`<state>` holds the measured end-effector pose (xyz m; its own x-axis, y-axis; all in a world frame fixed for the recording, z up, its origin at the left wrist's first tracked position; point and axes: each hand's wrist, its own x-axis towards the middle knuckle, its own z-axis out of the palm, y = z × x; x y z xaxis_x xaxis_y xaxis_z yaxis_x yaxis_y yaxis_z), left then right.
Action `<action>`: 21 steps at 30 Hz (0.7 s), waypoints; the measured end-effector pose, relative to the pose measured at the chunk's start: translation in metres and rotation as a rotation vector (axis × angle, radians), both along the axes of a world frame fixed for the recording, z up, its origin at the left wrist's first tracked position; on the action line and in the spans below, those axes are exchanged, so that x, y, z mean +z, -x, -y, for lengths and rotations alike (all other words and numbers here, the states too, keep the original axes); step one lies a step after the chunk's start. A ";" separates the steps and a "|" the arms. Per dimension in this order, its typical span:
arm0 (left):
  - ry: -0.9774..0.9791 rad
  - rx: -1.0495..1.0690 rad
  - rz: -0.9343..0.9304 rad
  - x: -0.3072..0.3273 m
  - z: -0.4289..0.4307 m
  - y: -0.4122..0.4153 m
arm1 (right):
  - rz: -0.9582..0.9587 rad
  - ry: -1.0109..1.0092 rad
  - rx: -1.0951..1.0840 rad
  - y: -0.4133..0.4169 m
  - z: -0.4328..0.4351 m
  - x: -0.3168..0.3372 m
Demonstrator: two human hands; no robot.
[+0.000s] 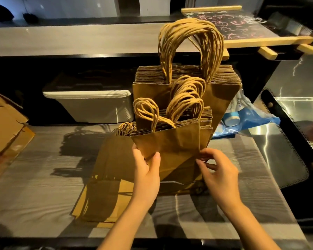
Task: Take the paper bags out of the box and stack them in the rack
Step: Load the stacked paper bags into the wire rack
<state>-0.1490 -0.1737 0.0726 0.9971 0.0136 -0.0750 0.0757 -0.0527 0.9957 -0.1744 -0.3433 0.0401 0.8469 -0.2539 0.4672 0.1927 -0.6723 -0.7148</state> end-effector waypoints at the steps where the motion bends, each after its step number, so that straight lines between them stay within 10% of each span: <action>1: -0.012 -0.015 -0.015 0.000 -0.001 -0.001 | -0.011 0.012 -0.007 0.000 0.001 -0.002; 13: 0.102 -0.299 0.151 0.024 -0.001 -0.021 | -0.161 -0.651 0.290 -0.032 -0.015 0.039; 21: 0.100 -0.303 0.265 0.024 -0.004 -0.013 | -0.057 -0.671 0.207 -0.021 -0.023 0.029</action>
